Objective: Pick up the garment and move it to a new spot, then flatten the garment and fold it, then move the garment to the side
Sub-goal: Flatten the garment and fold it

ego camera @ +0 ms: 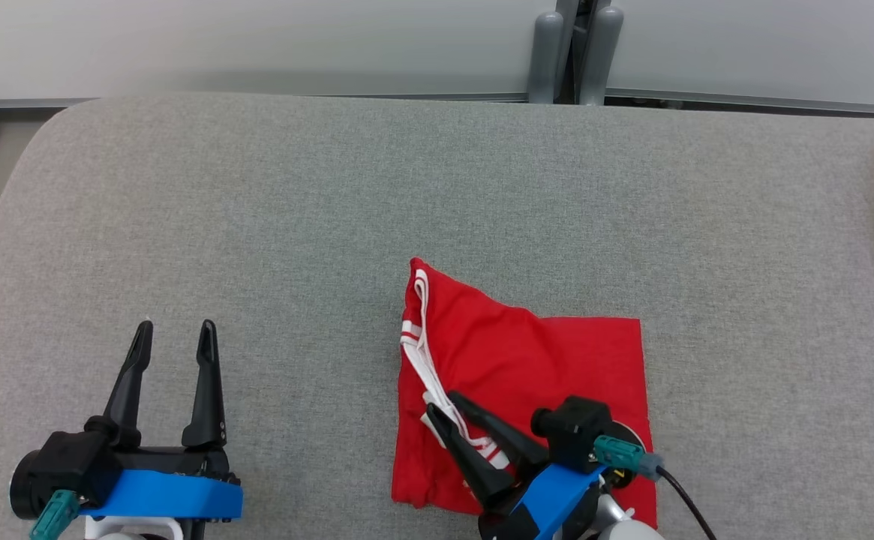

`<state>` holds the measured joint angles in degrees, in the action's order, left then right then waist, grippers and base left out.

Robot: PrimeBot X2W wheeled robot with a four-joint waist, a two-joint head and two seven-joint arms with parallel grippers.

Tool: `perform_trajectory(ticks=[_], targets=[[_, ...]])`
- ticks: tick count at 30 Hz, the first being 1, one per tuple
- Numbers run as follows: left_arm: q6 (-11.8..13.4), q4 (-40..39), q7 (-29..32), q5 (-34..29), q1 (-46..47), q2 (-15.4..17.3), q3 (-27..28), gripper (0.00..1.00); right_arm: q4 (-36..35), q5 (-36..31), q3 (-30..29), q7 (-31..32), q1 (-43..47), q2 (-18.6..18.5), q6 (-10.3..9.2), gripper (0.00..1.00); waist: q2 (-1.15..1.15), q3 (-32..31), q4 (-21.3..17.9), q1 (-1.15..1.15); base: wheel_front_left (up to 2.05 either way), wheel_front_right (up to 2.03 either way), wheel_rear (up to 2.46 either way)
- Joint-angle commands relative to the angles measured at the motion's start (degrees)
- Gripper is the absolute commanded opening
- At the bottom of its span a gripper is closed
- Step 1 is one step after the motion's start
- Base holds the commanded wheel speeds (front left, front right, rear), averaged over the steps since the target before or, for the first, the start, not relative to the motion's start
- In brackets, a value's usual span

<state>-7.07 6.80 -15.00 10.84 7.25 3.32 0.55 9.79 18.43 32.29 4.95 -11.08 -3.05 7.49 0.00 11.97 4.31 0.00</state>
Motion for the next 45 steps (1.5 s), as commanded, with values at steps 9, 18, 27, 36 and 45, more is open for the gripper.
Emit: perform_trajectory(ticks=[9,18,27,36,45], targets=[[-0.2,0.3,-0.2,-0.7,-0.4,0.0,0.7,1.00,-2.5,-3.2,-8.7,-9.7,-2.6,0.2,0.00,1.00,0.00,-1.3,-1.6,0.00,0.00,0.00,0.00],[-0.2,0.0,-0.2,-0.9,-1.9,-0.1,0.8,1.00,-7.1,-13.2,-24.6,-16.3,1.8,-0.6,0.00,1.00,0.00,-3.6,-3.4,0.00,0.00,0.00,0.00],[0.0,-0.1,-0.2,-1.6,-3.7,-0.2,0.7,1.00,-9.9,-15.6,-34.0,-17.9,10.4,-0.1,-0.01,1.00,0.00,-6.4,-4.8,0.00,0.00,0.00,0.00],[0.6,-1.0,-0.2,-2.4,-7.0,0.3,0.8,1.00,-10.7,-14.7,-37.8,-18.1,15.8,0.2,-0.01,1.00,0.00,-8.5,-5.5,0.00,0.00,0.00,0.00],[1.7,-1.0,0.6,-2.5,-9.1,0.5,0.3,1.00,-9.6,-13.7,-38.8,-17.0,18.2,0.2,-0.01,1.00,0.00,-9.8,-4.9,0.00,0.00,0.00,0.00]])
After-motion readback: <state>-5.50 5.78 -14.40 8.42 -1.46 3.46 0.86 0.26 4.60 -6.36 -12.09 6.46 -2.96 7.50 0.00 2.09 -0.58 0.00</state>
